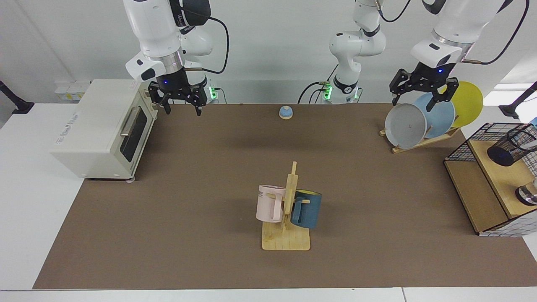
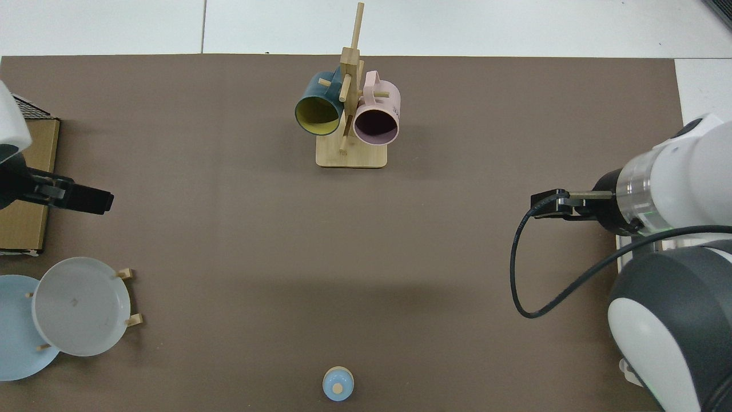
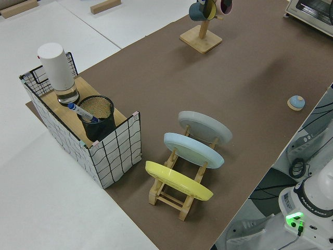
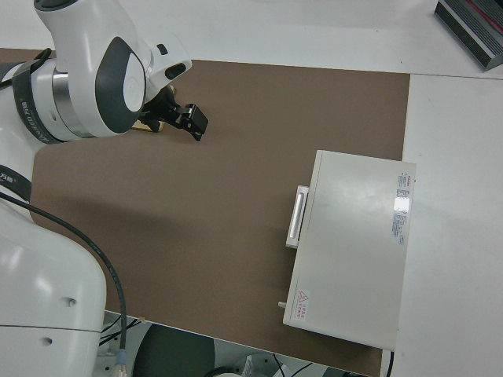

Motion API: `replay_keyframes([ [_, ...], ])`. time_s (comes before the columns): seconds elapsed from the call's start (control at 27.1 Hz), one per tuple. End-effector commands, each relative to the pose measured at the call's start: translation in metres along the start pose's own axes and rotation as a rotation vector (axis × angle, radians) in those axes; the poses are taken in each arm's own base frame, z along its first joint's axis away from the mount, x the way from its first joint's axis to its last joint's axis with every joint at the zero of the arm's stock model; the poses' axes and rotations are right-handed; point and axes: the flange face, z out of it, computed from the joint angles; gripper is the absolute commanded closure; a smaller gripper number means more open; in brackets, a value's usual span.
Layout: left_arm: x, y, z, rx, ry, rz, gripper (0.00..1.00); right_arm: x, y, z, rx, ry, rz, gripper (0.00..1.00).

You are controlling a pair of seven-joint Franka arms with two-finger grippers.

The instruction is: Put markers into pen holder

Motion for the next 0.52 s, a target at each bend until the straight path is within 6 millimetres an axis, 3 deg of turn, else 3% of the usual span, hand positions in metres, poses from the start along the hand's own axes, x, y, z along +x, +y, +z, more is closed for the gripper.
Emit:
replay_keyframes([
  [0.0,0.0018,0.0015,-0.0081,-0.004,0.0,0.0,0.0,-0.0017,0.0024,-0.0025,0.014,-0.006,-0.002,0.01],
  [0.48,-0.0032,0.004,-0.0112,-0.011,0.0,0.004,0.0,-0.0017,0.0024,-0.0025,0.014,-0.006,-0.002,0.01],
])
